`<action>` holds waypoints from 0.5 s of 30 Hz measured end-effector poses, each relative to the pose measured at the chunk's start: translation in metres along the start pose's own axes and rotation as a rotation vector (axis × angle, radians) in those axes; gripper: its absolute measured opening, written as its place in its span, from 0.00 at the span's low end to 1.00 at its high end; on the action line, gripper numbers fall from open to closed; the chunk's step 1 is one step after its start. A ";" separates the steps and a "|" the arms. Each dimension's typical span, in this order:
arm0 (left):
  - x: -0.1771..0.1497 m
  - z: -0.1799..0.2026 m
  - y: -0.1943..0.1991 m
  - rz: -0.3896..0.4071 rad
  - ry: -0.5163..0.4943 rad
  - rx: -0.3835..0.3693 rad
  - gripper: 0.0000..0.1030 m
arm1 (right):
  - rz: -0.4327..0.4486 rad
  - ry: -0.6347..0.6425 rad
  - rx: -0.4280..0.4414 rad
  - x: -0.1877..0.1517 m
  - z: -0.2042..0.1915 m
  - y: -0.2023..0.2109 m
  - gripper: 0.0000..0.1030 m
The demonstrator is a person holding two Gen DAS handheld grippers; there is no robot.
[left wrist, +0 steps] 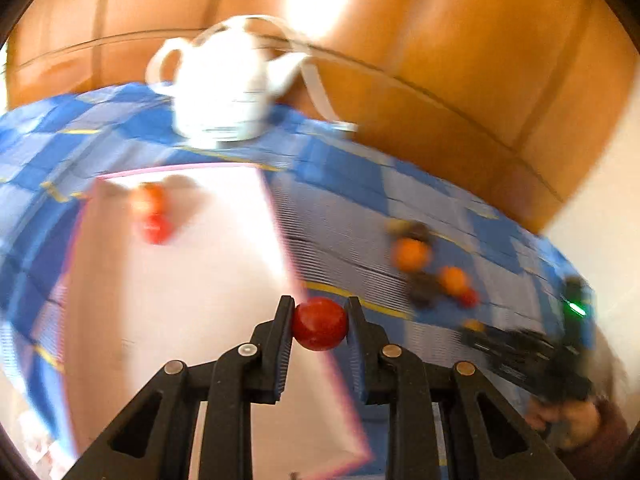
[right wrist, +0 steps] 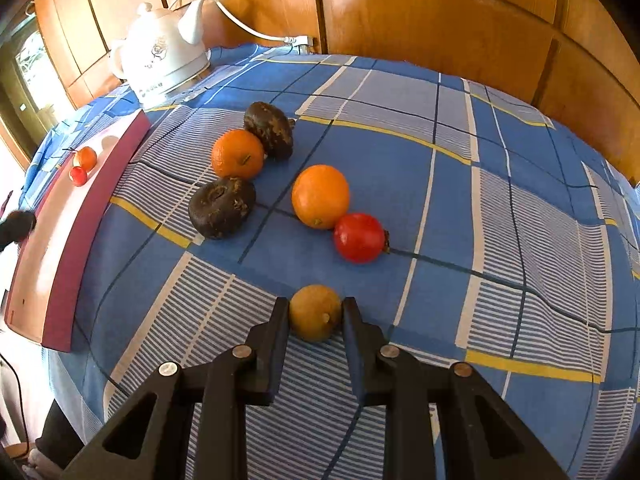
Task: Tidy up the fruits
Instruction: 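Carry the tomato into the tray with the left gripper while the right gripper grasps the yellow fruit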
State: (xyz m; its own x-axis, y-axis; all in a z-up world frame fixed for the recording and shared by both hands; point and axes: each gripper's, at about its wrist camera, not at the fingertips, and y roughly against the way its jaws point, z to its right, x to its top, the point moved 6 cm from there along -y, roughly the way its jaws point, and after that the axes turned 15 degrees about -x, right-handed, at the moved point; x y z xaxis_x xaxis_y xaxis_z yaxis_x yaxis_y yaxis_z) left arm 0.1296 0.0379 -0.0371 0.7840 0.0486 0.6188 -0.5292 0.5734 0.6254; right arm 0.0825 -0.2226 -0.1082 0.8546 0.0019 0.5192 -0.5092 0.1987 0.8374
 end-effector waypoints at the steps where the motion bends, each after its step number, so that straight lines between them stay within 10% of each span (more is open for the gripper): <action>1: 0.004 -0.017 -0.001 -0.010 0.028 0.039 0.24 | 0.002 0.000 0.002 -0.001 0.000 0.000 0.25; 15: 0.013 -0.129 0.002 0.000 0.187 0.337 0.25 | 0.007 0.011 -0.008 -0.001 -0.001 0.002 0.25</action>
State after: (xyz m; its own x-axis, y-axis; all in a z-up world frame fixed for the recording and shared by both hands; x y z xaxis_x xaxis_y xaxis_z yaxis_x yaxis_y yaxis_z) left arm 0.1806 0.1447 -0.0889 0.8133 0.2150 0.5407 -0.5817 0.2741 0.7658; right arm 0.0811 -0.2212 -0.1072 0.8522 0.0144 0.5230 -0.5143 0.2066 0.8323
